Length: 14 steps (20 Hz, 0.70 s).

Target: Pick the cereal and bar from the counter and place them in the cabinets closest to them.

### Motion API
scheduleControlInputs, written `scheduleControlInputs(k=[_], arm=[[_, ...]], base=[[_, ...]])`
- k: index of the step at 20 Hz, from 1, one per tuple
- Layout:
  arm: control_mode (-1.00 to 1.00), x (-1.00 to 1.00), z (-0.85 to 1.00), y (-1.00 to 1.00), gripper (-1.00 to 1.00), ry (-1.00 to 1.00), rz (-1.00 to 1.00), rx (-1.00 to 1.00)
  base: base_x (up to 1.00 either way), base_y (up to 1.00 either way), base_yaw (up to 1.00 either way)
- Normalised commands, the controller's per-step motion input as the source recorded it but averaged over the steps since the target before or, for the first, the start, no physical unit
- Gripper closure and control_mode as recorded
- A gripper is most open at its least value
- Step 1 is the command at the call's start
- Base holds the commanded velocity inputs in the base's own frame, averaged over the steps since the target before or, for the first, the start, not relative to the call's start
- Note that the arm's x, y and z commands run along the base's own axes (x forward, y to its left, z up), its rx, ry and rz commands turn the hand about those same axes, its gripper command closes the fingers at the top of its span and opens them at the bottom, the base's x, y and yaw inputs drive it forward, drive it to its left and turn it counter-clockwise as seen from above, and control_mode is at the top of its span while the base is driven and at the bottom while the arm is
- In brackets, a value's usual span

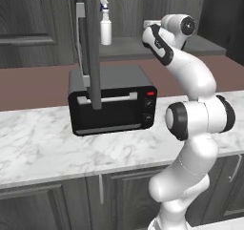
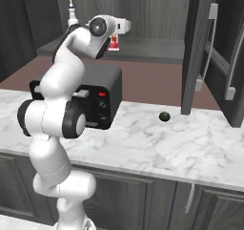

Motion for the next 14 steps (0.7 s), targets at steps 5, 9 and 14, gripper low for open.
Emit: scheduleControlInputs(k=[5,9,14], arm=[[-1.0,-0.13,0.1,0.0,-1.0,0.0,0.0,0.0],[-1.0,-0.63,0.0,0.0,-1.0,-0.02,0.0,0.0],[-1.0,-0.83,-0.01,-0.03,-1.0,-0.11,0.0,0.0]], base=[[0.0,0.0,0.0],[0.0,0.0,0.0],[0.0,0.0,0.0]])
